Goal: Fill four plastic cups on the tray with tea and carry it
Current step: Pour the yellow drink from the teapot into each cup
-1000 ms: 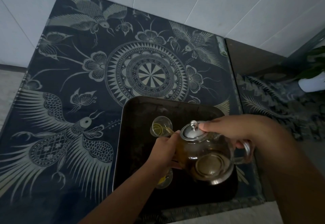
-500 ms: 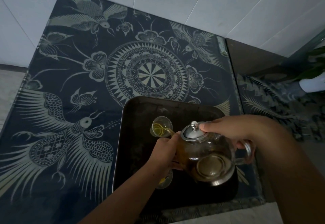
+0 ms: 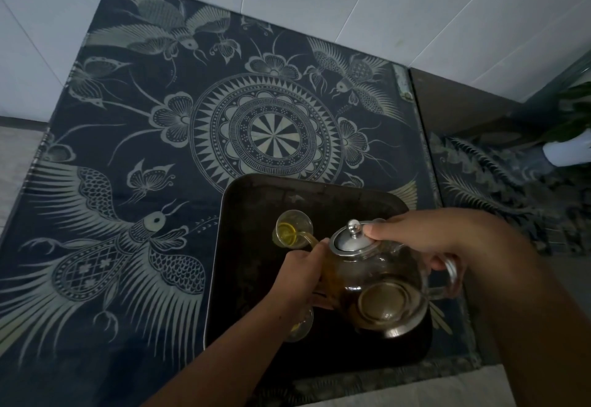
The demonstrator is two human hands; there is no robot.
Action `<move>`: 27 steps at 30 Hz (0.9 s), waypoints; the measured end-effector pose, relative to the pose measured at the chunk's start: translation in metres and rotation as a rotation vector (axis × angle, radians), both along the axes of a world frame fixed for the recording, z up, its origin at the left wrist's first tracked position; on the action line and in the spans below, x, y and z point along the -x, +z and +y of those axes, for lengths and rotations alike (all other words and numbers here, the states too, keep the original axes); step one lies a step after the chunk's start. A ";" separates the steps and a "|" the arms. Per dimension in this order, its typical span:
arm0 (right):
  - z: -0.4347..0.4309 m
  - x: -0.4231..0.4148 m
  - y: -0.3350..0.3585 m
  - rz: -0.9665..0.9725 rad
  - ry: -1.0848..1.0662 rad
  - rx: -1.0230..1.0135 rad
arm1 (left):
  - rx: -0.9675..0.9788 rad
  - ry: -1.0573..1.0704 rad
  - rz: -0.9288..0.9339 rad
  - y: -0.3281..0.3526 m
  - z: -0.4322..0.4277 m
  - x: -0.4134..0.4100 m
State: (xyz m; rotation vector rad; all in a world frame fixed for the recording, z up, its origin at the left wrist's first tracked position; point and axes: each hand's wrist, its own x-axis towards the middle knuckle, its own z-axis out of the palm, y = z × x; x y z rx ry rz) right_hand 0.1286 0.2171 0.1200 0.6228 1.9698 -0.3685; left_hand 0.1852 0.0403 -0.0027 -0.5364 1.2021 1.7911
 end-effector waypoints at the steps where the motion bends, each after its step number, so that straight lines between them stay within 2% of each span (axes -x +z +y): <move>1: 0.000 0.000 0.000 -0.001 0.003 -0.001 | -0.002 0.002 -0.001 0.000 0.000 0.000; 14: -0.009 0.007 0.006 -0.001 0.113 -0.030 | -0.003 0.025 -0.019 0.003 -0.005 0.002; 27: -0.009 0.011 0.007 -0.015 0.067 -0.030 | -0.001 0.034 -0.038 0.005 -0.003 0.004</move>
